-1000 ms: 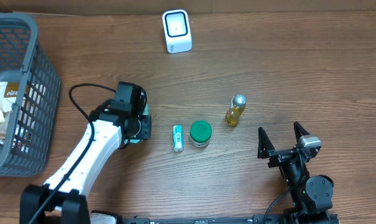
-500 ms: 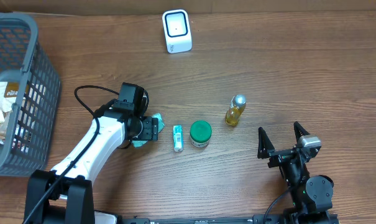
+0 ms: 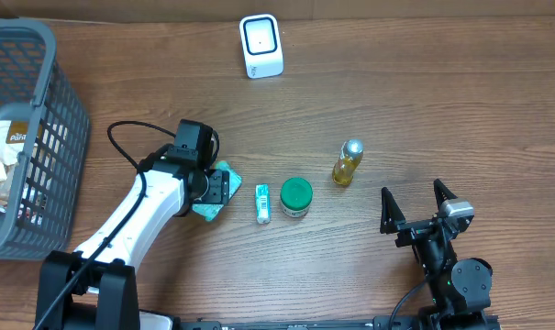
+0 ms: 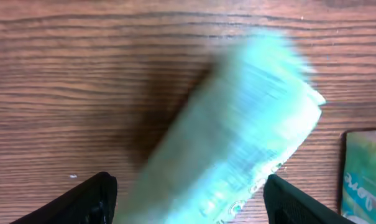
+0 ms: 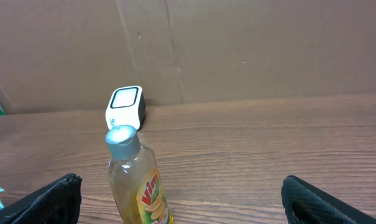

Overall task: Scan the item barcode
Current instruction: 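Lower the green bag onto the table left of the teal packet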

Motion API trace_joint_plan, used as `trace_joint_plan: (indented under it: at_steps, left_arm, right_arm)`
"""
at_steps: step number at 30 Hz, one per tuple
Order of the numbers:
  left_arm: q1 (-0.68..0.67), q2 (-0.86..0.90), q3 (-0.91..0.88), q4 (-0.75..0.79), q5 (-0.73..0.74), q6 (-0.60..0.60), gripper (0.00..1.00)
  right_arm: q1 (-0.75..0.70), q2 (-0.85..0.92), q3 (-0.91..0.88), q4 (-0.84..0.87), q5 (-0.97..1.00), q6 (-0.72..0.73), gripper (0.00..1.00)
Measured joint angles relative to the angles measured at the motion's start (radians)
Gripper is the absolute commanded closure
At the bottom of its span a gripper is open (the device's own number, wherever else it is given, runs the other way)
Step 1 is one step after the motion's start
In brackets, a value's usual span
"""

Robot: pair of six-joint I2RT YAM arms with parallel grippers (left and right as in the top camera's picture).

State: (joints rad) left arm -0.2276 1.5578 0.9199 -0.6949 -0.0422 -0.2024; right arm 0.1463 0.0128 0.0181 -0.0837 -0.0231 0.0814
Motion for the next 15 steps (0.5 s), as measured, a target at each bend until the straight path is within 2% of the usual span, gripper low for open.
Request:
trace_joint_plan:
  at_steps: [9,13,14,15]
  left_arm:
    - [0.000,0.000,0.003,-0.006,-0.008,0.018,0.25]
    - [0.002,0.000,0.003,0.043,-0.071,0.040,0.37]
    - [0.007,0.000,0.003,0.064,-0.085,0.047,0.42]
    - [0.016,0.000,0.003,0.088,-0.102,0.053,0.55]
  right_arm:
    - [0.000,0.000,0.000,0.000,0.001,0.001,0.00]
    - [0.000,0.000,0.000,0.000,0.001,0.000,0.00]
    - [0.000,0.000,0.000,-0.001,0.001,0.000,0.00]
    - [0.000,0.000,0.000,0.000,0.000,0.000,0.00]
